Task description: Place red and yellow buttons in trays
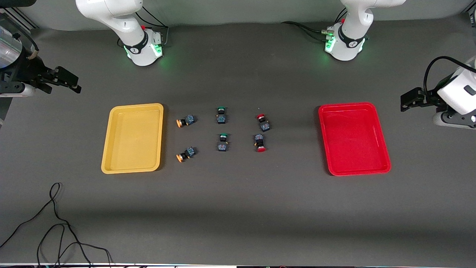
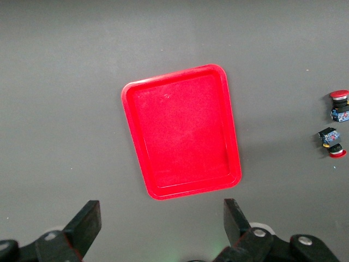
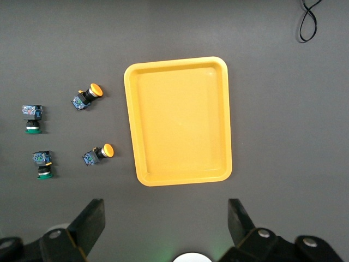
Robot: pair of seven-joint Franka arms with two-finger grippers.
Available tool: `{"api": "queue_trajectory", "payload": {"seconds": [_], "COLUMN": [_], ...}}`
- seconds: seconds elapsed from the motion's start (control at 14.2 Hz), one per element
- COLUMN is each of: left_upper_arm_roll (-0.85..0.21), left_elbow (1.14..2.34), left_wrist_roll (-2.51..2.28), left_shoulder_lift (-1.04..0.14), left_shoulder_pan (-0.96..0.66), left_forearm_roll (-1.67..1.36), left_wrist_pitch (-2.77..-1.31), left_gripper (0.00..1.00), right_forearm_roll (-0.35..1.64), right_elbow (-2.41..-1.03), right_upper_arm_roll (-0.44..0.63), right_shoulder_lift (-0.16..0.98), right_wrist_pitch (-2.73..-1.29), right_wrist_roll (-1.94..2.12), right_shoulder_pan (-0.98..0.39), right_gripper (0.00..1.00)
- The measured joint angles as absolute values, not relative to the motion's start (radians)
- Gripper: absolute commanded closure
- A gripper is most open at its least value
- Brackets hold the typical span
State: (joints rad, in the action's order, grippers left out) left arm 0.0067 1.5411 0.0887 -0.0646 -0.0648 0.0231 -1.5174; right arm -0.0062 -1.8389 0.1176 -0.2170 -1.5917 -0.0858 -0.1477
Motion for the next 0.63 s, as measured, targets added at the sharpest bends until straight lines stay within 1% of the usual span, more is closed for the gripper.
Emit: {"api": "queue_trajectory", "payload": {"seconds": [0.35,0.63], "left_upper_arm_roll": [-0.001,-0.002], "left_elbow": [1.541,1.541], "left_wrist_roll": [0.064,0.06], "left_shoulder_lift": [-0.065,-0.065], "left_shoulder_pan": [-0.067,-0.067], "left_forearm_roll": [0.023,0.023], "left_wrist_pitch": [-1.517,-1.517], "left_gripper": [0.0,0.0], "right_forearm_roll": [-0.007,-0.007], "right_elbow": [-1.834,-1.833], "right_upper_arm_roll": [0.117,0.107], "right_shoulder_lift": [-0.212,-0.182], "right_wrist_pitch": [-1.592,-1.602], "right_wrist_roll": [-0.086,-0.114], "right_shoulder_pan": [-0.15,-0.155], "right_gripper": [0.0,0.0]}}
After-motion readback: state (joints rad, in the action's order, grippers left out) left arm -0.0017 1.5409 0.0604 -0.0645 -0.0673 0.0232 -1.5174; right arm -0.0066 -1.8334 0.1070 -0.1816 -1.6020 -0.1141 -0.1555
